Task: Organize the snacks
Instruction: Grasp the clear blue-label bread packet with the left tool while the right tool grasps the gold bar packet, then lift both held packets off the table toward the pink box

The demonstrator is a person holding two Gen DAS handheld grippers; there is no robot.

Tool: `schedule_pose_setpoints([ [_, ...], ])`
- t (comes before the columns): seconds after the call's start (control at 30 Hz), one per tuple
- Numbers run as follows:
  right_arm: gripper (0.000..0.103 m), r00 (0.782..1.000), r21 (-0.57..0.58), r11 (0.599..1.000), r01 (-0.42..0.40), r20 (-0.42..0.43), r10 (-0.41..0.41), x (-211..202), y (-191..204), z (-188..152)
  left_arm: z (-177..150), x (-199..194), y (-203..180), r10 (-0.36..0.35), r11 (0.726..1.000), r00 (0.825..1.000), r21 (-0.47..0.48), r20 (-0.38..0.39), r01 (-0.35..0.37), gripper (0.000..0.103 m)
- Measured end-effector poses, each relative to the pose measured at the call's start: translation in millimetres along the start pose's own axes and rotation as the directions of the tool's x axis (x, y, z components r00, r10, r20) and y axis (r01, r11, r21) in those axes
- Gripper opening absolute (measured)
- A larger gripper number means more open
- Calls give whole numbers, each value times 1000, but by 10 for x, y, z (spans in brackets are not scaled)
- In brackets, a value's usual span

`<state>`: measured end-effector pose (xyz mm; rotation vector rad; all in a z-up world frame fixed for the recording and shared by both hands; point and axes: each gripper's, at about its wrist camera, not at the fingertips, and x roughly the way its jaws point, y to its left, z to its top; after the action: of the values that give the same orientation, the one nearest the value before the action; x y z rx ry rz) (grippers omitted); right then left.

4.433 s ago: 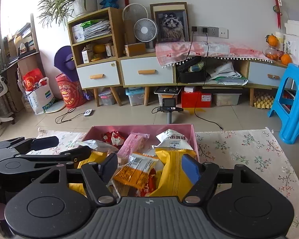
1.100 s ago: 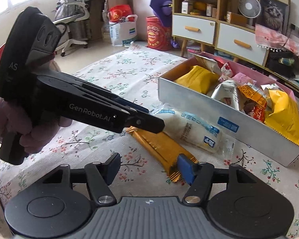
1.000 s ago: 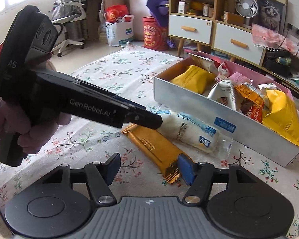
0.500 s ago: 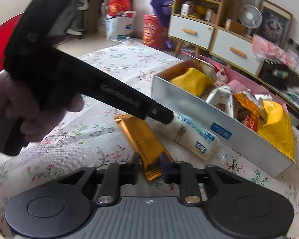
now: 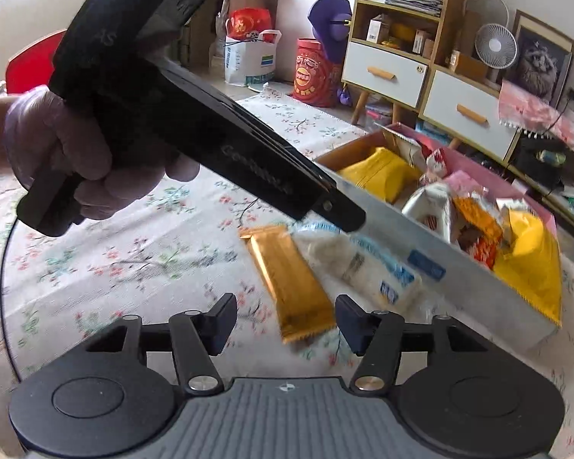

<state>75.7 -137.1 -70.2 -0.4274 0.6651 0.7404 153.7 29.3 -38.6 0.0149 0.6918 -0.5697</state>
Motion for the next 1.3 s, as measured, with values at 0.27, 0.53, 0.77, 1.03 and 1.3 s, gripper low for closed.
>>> schedule_pose_setpoints([
  [0.27,24,999,92,995,-31,-16,32,222,-131,0,-67,84,2,1,1000,1000,10,-13,-1,37],
  [0.53,19,997,20,999,-46,-56,47,-50,-166,-146,-16,209,-223,-9,987,999,160,-50,17,41],
  [0.77,19,994,29,999,12,-108,-9,-316,-344,-346,73,409,-464,38,954,989,301,-144,7,47],
  [1.03,22,981,135,984,117,-172,-93,-565,-624,-582,-63,246,-738,75,928,975,373,-209,8,46],
  [1.3,28,985,161,980,117,-143,-94,-485,-631,-574,-84,289,-818,136,925,974,375,-179,-60,56],
])
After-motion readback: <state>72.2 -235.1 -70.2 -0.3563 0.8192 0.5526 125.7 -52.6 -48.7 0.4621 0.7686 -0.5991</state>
